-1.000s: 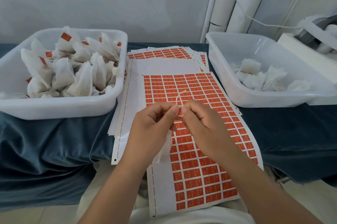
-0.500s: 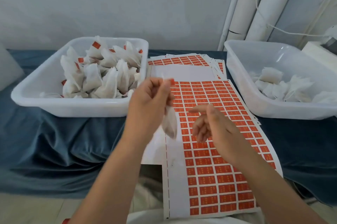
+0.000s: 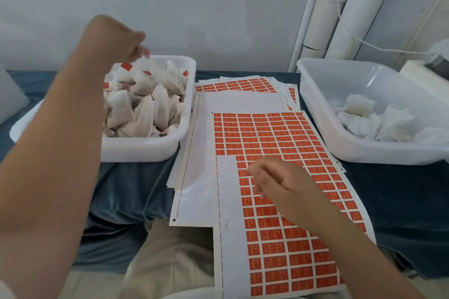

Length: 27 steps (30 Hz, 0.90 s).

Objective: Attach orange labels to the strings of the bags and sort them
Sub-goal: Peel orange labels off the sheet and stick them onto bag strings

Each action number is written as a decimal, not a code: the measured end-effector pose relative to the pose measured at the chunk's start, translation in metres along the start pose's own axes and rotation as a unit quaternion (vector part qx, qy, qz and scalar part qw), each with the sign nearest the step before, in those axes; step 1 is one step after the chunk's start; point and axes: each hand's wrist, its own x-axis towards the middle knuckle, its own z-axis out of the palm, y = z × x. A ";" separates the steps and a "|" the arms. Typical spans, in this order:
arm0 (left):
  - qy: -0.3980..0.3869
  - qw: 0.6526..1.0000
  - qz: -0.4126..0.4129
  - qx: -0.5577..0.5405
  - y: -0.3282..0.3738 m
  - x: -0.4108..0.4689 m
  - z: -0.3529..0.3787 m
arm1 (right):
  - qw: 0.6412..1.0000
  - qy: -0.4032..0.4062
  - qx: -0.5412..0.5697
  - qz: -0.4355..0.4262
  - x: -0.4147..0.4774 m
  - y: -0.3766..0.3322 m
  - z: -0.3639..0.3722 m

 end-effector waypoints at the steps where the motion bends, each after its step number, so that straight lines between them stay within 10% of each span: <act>1: 0.003 0.999 -0.006 0.039 -0.009 -0.002 -0.001 | 1.000 -0.005 -0.022 -0.003 0.000 0.001 -0.001; 7: 0.083 0.978 0.173 0.080 0.000 -0.050 0.010 | 0.993 -0.040 -0.115 -0.007 0.004 0.012 -0.004; 12: -0.106 0.955 0.276 0.008 0.022 -0.143 0.046 | 0.986 0.011 -0.164 0.024 0.007 0.016 -0.027; 18: -0.404 0.853 0.302 0.135 -0.006 -0.220 0.112 | 0.941 0.314 -0.088 0.094 -0.003 0.038 -0.096; 27: -0.419 0.820 0.307 0.239 -0.050 -0.243 0.171 | 0.912 0.320 -0.182 0.179 0.001 0.098 -0.145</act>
